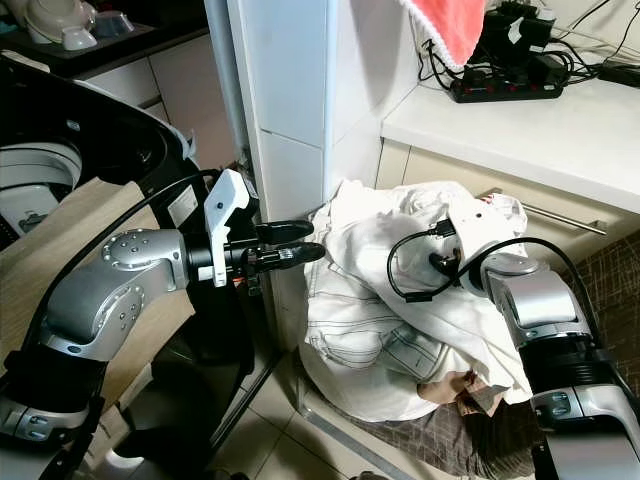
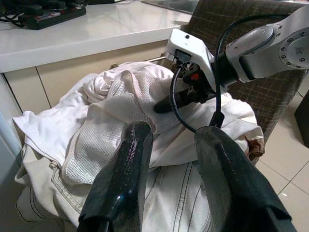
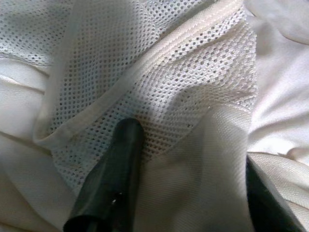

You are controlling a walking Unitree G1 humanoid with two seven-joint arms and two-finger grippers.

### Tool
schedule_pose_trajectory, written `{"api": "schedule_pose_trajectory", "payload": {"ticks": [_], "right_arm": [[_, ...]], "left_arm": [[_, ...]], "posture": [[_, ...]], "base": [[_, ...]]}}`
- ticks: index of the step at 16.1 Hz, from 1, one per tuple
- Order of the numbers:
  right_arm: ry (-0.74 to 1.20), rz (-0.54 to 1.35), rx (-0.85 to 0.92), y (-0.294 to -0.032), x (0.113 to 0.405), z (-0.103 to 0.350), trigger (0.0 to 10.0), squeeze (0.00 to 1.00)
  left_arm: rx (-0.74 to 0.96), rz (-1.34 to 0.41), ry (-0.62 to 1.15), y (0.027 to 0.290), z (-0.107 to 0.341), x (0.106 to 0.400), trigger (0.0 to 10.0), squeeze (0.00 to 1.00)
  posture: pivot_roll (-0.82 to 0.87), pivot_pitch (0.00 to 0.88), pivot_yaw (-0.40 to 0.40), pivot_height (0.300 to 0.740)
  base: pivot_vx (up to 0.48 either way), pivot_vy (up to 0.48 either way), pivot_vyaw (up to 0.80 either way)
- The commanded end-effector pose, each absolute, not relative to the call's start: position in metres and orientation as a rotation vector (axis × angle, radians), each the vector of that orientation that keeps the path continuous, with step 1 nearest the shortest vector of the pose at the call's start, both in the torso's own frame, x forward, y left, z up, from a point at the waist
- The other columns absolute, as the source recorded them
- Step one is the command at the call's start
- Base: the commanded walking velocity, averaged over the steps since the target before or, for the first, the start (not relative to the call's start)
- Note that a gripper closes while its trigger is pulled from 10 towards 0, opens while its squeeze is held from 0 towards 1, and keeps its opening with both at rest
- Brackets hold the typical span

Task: Clothes washing

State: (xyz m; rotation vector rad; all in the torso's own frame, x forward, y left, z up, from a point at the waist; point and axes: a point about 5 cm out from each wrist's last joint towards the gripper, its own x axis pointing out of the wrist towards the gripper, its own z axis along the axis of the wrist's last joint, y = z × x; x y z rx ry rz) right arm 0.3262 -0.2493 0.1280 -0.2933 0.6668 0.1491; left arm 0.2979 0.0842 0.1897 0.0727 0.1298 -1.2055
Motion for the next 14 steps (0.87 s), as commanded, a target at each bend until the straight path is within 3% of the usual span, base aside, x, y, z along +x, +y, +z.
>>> {"api": "schedule_pose_trajectory", "payload": {"ticks": [1,7,10,12,14], "right_arm": [[0.659,0.15,-0.287,-0.249,0.329,0.133,0.0,0.0],[0.627,0.162,-0.277,-0.248,0.331,0.142,0.0,0.0],[0.461,0.286,-0.088,-0.234,0.333,0.173,0.0,0.0],[0.372,0.357,0.018,-0.228,0.331,0.192,0.0,0.0],[0.265,0.462,0.084,-0.223,0.326,0.217,0.0,0.0]], "left_arm": [[0.088,-1.225,0.129,0.083,0.192,0.295,10.0,0.0],[0.018,-1.177,0.111,0.083,0.195,0.3,10.0,0.0],[-0.082,-1.021,0.151,0.087,0.202,0.314,10.0,0.0],[0.036,-1.004,0.068,0.088,0.206,0.316,10.0,0.0],[0.034,-0.986,-0.012,0.084,0.215,0.317,10.0,0.0]], "posture": [[-0.16,0.0,0.049,0.74],[-0.17,0.0,0.052,0.74],[-0.17,0.0,0.051,0.74],[-0.16,0.0,0.05,0.74],[-0.16,0.0,0.05,0.74]], "base": [[0.0,0.0,0.0],[0.0,0.0,0.0],[0.0,0.0,0.0],[0.0,0.0,0.0],[0.0,0.0,0.0]]}}
